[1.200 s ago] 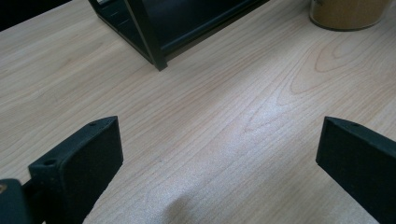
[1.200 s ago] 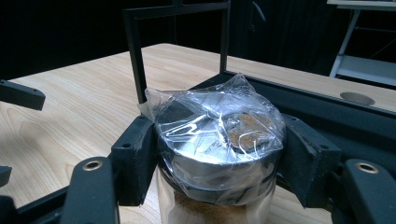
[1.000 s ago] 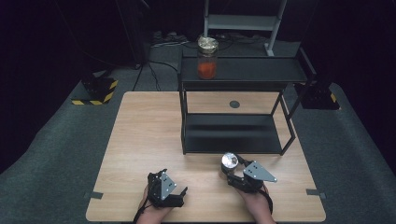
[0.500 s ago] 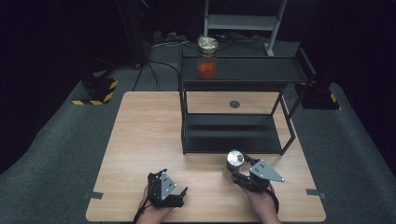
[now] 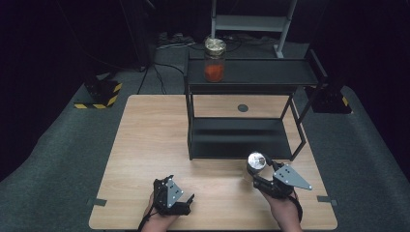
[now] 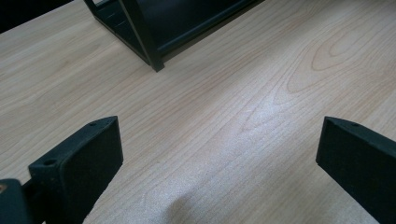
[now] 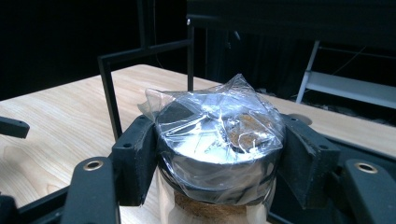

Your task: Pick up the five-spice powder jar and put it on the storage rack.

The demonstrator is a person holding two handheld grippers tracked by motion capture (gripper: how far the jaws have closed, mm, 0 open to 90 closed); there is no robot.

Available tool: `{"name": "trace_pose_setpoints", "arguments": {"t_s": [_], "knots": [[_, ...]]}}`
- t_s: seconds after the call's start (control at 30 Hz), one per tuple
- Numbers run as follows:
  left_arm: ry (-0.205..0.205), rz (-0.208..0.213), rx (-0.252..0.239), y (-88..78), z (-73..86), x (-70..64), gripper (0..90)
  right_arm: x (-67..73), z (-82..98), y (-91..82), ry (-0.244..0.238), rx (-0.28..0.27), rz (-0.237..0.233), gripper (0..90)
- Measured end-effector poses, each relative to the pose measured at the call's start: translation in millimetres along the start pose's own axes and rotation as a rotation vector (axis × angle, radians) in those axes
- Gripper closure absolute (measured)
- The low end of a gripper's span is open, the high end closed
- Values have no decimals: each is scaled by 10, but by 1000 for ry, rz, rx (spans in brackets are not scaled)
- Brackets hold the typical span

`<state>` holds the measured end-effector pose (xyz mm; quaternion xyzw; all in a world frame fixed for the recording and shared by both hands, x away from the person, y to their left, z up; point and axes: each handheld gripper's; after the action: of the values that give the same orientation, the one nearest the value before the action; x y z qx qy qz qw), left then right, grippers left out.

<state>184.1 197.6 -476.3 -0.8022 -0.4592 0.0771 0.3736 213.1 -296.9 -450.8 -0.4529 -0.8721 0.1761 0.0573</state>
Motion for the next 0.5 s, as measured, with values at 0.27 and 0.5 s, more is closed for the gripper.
{"name": "trace_pose_setpoints", "arguments": {"t_s": [0.27,0.5], "knots": [[-3,1,-2,-1,4,1,9,-49,-111,-145,-8,-20,19,342],[-3,1,-2,-1,5,2,9,-106,-249,-255,-10,-38,28,342]]}}
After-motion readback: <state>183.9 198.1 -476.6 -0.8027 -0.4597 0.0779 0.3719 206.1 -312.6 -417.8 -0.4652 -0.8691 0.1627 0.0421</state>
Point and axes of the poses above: each handheld gripper's, and its own axes: y roughly forward along the jaws, z roughly out of its underside, x roughly to its left, and after that the axes turned 12 degrees about x, right-handed
